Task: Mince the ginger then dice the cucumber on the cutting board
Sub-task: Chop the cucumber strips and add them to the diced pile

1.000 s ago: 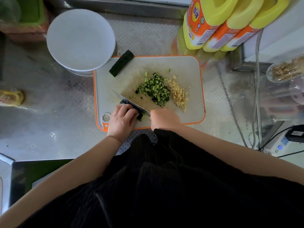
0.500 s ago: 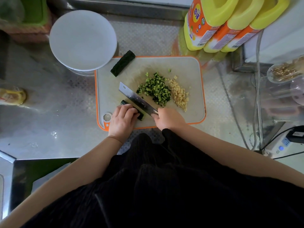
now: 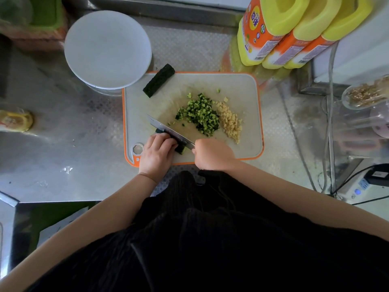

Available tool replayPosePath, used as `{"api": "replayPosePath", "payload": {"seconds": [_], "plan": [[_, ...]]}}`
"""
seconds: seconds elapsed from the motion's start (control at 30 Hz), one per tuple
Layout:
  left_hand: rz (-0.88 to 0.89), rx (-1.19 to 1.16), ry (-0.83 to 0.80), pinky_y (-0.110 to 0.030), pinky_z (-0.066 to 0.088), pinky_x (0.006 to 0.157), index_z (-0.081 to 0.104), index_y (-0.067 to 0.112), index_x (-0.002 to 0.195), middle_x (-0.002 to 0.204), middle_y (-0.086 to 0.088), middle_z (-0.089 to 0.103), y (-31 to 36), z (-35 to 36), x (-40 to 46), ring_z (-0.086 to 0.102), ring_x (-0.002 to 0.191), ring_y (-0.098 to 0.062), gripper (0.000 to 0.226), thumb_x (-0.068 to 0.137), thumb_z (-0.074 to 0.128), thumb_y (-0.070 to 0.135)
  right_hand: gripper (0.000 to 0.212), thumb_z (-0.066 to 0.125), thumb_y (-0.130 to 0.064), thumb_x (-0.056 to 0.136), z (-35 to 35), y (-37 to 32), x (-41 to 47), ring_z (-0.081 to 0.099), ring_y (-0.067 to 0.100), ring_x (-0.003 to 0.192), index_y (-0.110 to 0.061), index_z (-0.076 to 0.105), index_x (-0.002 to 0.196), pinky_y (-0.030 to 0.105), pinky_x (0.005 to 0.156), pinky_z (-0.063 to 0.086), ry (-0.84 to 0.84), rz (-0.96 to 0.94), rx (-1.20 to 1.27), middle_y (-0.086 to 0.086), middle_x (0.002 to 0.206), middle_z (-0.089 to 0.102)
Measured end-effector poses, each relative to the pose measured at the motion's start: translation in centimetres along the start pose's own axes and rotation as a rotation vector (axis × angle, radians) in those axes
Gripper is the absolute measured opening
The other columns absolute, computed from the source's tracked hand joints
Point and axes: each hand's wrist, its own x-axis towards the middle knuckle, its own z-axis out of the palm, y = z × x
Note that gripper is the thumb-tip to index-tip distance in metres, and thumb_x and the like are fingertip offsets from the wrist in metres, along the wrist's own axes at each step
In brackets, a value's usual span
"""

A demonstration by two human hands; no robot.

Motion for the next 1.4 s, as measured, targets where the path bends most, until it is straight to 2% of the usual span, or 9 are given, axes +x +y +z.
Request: {"api": "replayPosePath", "payload": {"seconds": [0.07, 0.2, 0.47, 0.6, 0.7, 0.9, 1.13, 1.3, 1.4], "plan": [[0.001, -0.008, 0.0, -0.042, 0.049, 0.086, 0.069, 0.002, 0.094, 0.099, -0.015, 0.063, 0.0, 0.0, 0.0, 0.055, 0.094, -0.035, 0.014, 0.094, 0.061, 0.013, 0.012, 0.048, -0.007, 0.093, -0.2, -0.3, 0.1, 0.05, 0.02, 0.061, -0.006, 0.056, 0.084, 0.029, 0.057, 0.041, 0.004, 0.002, -0.012, 0.003, 0.067, 0.045], [0.001, -0.017, -0.002, -0.042, 0.048, 0.087, 0.069, 0.002, 0.094, 0.099, -0.015, 0.063, -0.1, 0.0, 0.0, 0.054, 0.094, -0.034, 0.017, 0.095, 0.059, 0.015, 0.026, 0.049, -0.004, 0.09, -0.4, -0.5, 0.1, 0.047, 0.022, 0.058, -0.01, 0.043, 0.065, 0.026, 0.048, 0.032, 0.022, -0.021, -0.048, 0.003, 0.063, 0.043], [0.007, -0.012, 0.007, -0.043, 0.049, 0.086, 0.068, 0.001, 0.094, 0.099, -0.015, 0.063, -0.2, 0.1, -0.1, 0.055, 0.093, -0.035, 0.019, 0.097, 0.057, 0.016, 0.008, 0.044, -0.013, 0.096, 1.9, 0.2, 0.1, 0.052, 0.026, 0.073, -0.011, 0.051, 0.093, 0.033, 0.061, 0.04, 0.039, 0.038, -0.003, 0.002, 0.072, 0.045], [0.009, 0.01, 0.015, -0.042, 0.049, 0.086, 0.068, 0.001, 0.094, 0.099, -0.015, 0.063, -0.1, 0.1, 0.0, 0.056, 0.092, -0.035, 0.014, 0.094, 0.062, 0.014, 0.019, 0.045, -0.028, 0.099, 2.0, 0.9, 0.7, 0.054, 0.026, 0.077, -0.011, 0.053, 0.096, 0.033, 0.063, 0.041, 0.059, 0.07, 0.046, 0.001, 0.073, 0.047], [0.012, 0.018, 0.022, -0.042, 0.05, 0.084, 0.067, 0.002, 0.093, 0.098, -0.015, 0.062, 0.0, 0.1, 0.0, 0.055, 0.09, -0.034, 0.014, 0.094, 0.062, 0.014, 0.03, 0.046, -0.037, 0.098, 1.3, 1.6, 1.2, 0.057, 0.027, 0.084, -0.008, 0.057, 0.099, 0.034, 0.068, 0.044, 0.034, 0.06, 0.155, 0.005, 0.085, 0.056], [0.004, 0.009, 0.02, -0.041, 0.048, 0.087, 0.067, 0.0, 0.093, 0.099, -0.017, 0.063, -0.1, 0.1, -0.1, 0.053, 0.093, -0.033, 0.013, 0.094, 0.058, 0.01, 0.028, 0.04, -0.039, 0.101, 1.1, 1.0, 0.3, 0.048, 0.022, 0.072, -0.015, 0.044, 0.087, 0.032, 0.062, 0.037, 0.096, 0.038, 0.101, -0.001, 0.068, 0.042], [-0.009, 0.006, 0.023, -0.04, 0.045, 0.087, 0.068, 0.0, 0.094, 0.099, -0.016, 0.063, -0.3, 0.3, -0.2, 0.053, 0.092, -0.033, 0.014, 0.093, 0.058, 0.01, 0.024, 0.04, -0.032, 0.102, 0.7, 0.2, -0.5, 0.049, 0.022, 0.067, -0.013, 0.046, 0.089, 0.03, 0.055, 0.034, 0.084, -0.038, 0.025, 0.001, 0.069, 0.045], [-0.007, 0.003, 0.041, -0.04, 0.046, 0.089, 0.069, 0.0, 0.093, 0.097, -0.016, 0.063, -0.2, 0.3, -0.1, 0.052, 0.092, -0.032, 0.014, 0.093, 0.058, 0.009, 0.011, 0.048, -0.011, 0.094, -0.3, -0.7, -0.2, 0.049, 0.019, 0.059, -0.008, 0.054, 0.085, 0.028, 0.054, 0.039, 0.016, -0.019, -0.001, 0.003, 0.068, 0.048], [-0.007, -0.017, 0.038, -0.04, 0.046, 0.088, 0.069, 0.0, 0.092, 0.096, -0.016, 0.063, -0.3, 0.3, -0.1, 0.052, 0.091, -0.032, 0.016, 0.094, 0.056, 0.01, 0.013, 0.048, -0.008, 0.093, -0.6, -1.1, -0.1, 0.048, 0.019, 0.058, -0.007, 0.053, 0.081, 0.027, 0.05, 0.037, 0.016, -0.02, -0.018, 0.005, 0.067, 0.049]]}}
